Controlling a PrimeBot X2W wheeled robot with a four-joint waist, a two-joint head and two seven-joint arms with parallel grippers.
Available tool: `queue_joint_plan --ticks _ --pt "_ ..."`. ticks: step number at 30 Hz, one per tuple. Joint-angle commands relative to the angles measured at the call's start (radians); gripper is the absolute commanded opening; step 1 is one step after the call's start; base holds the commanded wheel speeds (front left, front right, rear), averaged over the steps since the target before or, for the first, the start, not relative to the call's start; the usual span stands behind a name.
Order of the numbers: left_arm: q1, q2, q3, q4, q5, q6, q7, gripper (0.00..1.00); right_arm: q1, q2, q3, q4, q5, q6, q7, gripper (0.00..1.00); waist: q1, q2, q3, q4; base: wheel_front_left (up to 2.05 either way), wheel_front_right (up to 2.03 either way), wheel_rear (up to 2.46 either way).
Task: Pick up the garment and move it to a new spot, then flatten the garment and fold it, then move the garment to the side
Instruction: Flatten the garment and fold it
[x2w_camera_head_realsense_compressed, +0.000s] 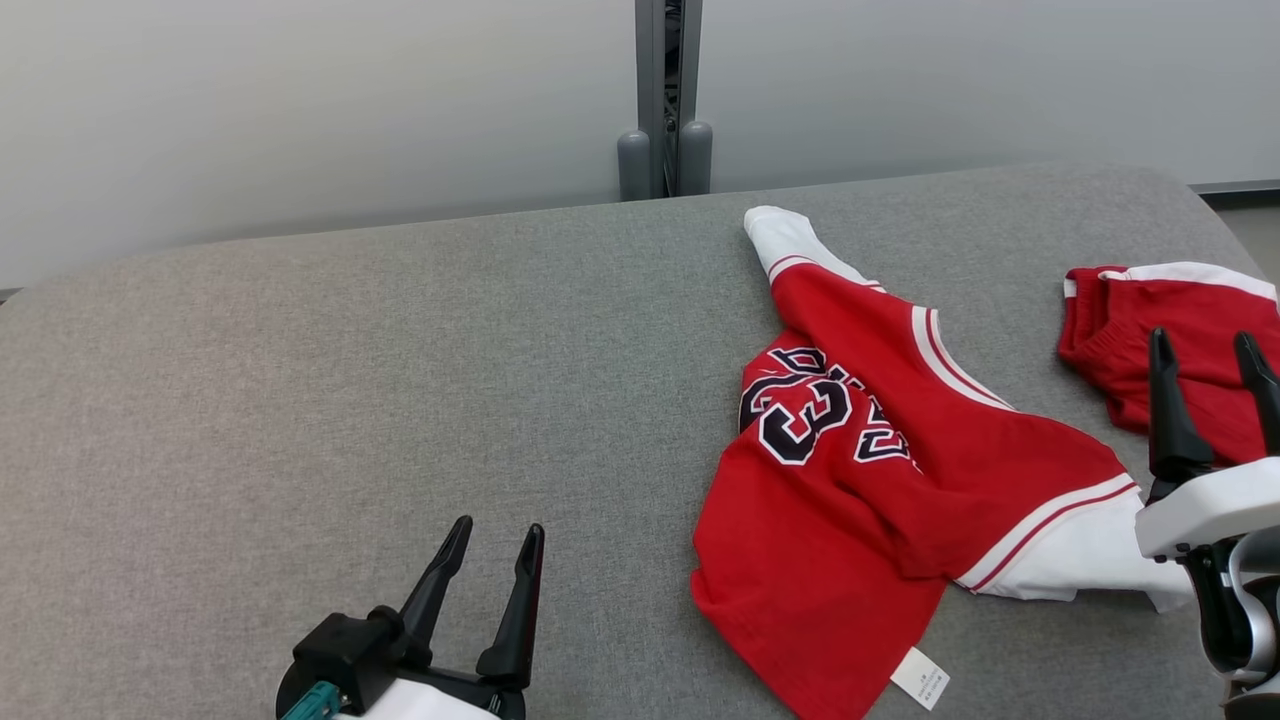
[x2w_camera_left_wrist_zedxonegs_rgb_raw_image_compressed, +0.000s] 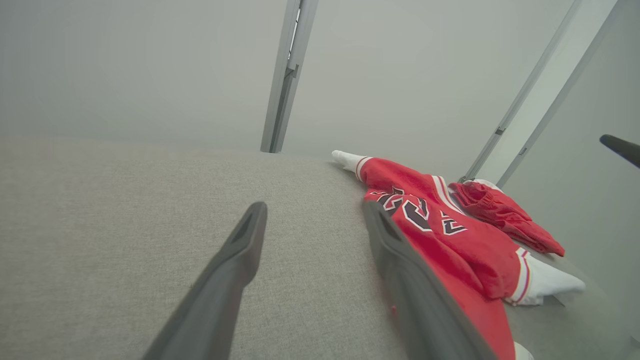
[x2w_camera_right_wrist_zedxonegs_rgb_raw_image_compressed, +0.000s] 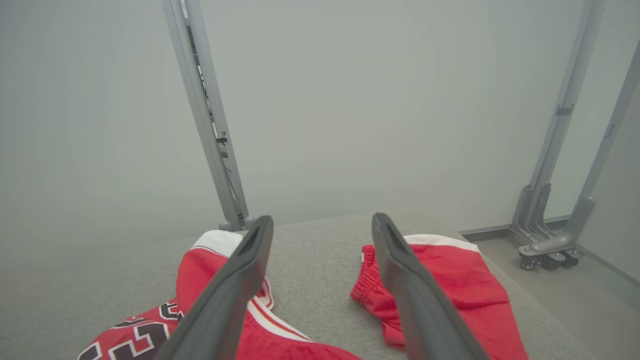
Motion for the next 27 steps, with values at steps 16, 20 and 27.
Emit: queue_joint_plan --ticks 16,20,27 --pt "-0.005 0.005 -0.153 0.061 -0.033 -0.028 -0.003 1.00 0.018 0.024 -0.024 -0.029 -0.021 0.000 0.018 1.00 0.0000 -0.0001 0.030 0.009 0.00 0.00 0.00" --pt "-0.055 0.017 -0.355 0.133 -0.085 -0.031 -0.004 1.00 0.006 0.031 -0.021 -0.017 -0.024 0.000 0.011 1.00 0.0000 -0.0001 0.049 0.004 0.00 0.00 0.00" --pt "-0.172 0.075 -0.628 0.202 -0.310 -0.031 -0.001 1.00 -0.010 0.035 -0.016 0.006 -0.024 0.000 -0.001 1.00 0.0000 -0.0001 0.072 -0.007 0.00 0.00 0.00"
